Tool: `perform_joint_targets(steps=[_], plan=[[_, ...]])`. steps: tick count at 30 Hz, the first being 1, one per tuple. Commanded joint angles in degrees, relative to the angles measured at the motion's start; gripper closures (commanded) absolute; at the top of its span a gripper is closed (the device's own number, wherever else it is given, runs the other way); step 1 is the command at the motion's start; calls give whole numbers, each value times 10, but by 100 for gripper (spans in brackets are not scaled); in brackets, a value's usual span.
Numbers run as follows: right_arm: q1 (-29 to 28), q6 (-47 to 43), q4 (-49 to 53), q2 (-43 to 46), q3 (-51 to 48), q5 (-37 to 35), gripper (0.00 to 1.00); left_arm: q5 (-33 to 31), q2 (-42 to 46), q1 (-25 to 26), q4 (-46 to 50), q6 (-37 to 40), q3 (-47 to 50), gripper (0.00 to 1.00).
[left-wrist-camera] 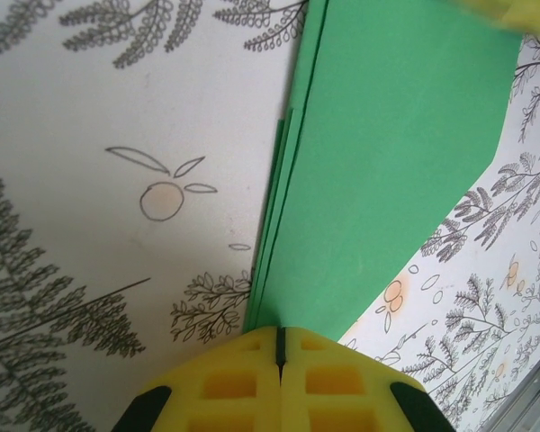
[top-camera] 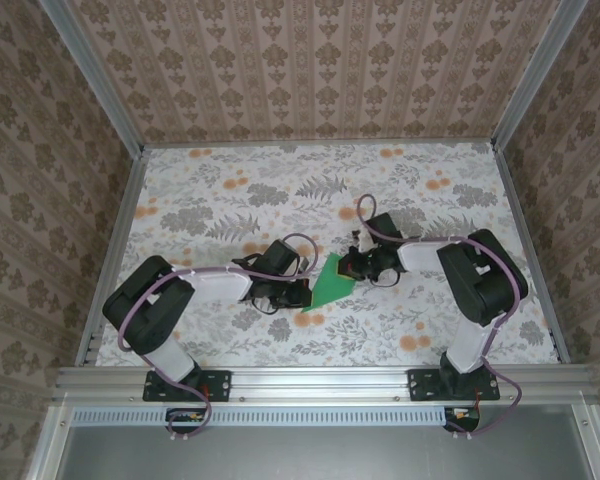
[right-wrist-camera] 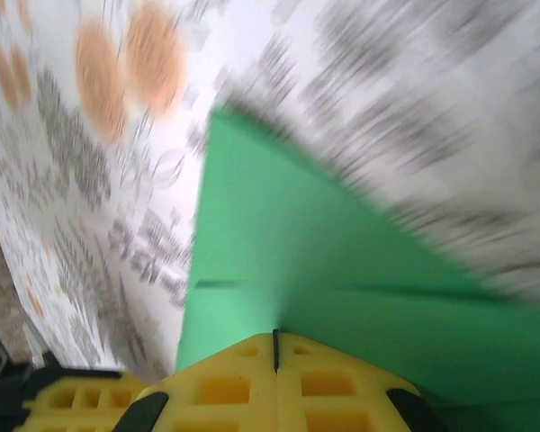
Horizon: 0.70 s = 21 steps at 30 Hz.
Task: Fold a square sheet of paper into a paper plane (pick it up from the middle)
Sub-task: Fourth fold the wing at the center of the table.
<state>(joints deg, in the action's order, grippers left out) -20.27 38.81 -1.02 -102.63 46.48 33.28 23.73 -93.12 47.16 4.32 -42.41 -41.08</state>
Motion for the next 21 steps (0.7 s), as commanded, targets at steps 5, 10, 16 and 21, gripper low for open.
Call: perform_joint_targets(steps=[5,10,16,21], plan=[[72,-33,54,-1,19,-78,95,-20,-4,-5,59,10,19,100],[56,-11,51,77,7,-72,94,-18,-9,-5,43,12,17,100],[-39,40,14,98,-20,-65,94,-14,-12,-4,32,17,11,100],[-103,83,-32,58,-22,-50,94,-15,-11,-4,30,17,10,100]])
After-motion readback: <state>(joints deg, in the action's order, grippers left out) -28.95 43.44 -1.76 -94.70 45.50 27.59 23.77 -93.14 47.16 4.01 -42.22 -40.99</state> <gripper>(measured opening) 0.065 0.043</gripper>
